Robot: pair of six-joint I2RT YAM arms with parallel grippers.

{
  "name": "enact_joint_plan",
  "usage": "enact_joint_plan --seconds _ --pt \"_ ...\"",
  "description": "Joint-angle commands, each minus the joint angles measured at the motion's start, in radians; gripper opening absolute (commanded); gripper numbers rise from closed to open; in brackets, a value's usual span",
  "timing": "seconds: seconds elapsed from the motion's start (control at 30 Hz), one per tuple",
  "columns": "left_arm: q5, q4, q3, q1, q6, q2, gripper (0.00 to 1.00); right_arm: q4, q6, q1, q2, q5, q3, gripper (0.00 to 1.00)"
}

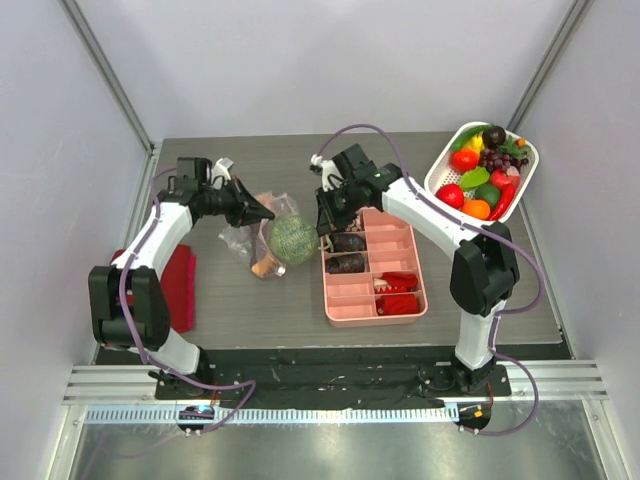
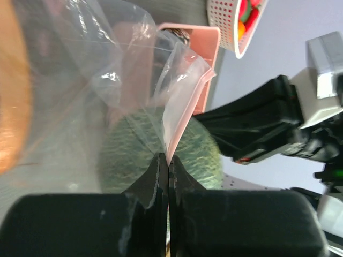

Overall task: Place the food in the zip-top bag and seal the zipper
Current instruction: Place the fake fruit in the zipper food storage bag.

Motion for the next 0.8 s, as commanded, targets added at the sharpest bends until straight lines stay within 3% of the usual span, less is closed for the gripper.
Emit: enact_joint_plan --seconds 0.0,0.23,0.47,0.57,0.6,0.77 --pt "0.125 0.097 -0.033 -0.016 -0.079 -0.041 0.0 -0.013 -0.093 0.027 0.022 0.226 0.042 0.01" --pt "0.137 0.119 -0.053 -0.016 -0.097 -0.054 0.0 -0.022 -0.026 0.026 0.03 0.317 0.113 0.01" --pt "0.151 0.134 -0.055 -0.022 -0.119 -0.065 0.0 -0.022 0.172 0.029 0.045 0.222 0.239 0.01" --pt "0.171 0.142 -0.056 -0.035 -0.126 -0.062 0.0 0.077 0.251 0.03 0.048 0.063 0.232 0.01" --pt "0.183 0.16 -0.061 -0.036 -0.134 -0.062 0.0 0.115 0.261 0.03 0.055 -0.058 0.218 0.01" --pt "0.264 0.243 -0.072 -0.048 -0.214 -0.053 0.0 0.366 0.398 0.033 0.085 -0.241 0.149 0.01"
